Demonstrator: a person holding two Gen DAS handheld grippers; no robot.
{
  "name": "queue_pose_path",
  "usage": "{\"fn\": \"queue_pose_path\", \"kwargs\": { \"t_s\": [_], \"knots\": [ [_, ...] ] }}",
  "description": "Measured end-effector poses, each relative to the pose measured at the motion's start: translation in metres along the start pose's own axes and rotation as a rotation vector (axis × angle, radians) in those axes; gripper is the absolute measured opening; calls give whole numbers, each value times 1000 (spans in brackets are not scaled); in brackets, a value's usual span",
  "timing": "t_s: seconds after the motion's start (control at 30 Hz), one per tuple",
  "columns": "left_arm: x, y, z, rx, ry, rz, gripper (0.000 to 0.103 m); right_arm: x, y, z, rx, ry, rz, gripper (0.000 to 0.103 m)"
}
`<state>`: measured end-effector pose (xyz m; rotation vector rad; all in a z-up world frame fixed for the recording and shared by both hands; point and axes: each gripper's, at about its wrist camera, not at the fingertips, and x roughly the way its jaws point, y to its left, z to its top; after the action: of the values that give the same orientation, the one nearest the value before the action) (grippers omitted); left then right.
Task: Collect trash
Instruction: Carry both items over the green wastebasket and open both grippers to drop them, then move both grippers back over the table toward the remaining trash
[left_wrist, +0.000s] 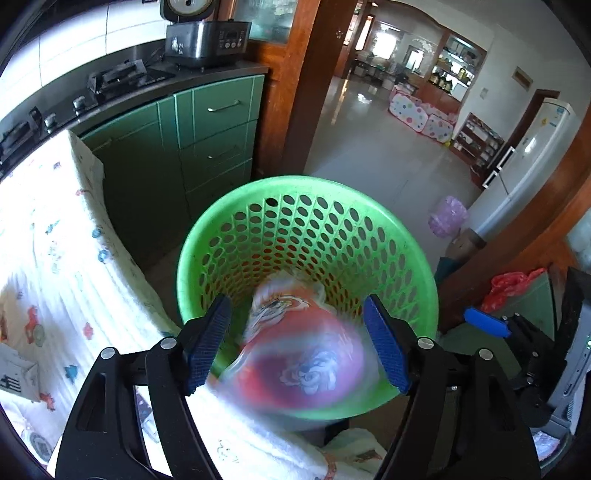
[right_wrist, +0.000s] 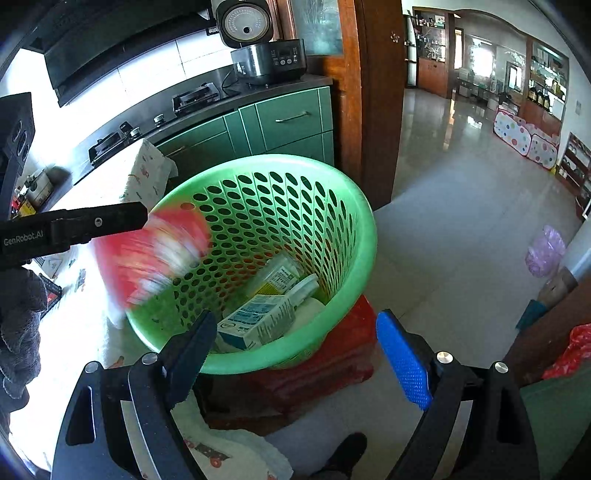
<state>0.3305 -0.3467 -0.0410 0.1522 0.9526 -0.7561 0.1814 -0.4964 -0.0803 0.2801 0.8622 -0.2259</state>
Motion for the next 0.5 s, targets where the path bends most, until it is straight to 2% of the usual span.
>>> {"fn": "queue_pose_path", "kwargs": {
  "t_s": [0.17,0.5],
  "knots": [
    [-18,1,-8,1,-18,8,74,-8,10,-5,-9,-4,9,85],
    [-87,19,-44,-30,-89,64,77,-35,50,-14,-36,-38,70,87]
  ]
}}
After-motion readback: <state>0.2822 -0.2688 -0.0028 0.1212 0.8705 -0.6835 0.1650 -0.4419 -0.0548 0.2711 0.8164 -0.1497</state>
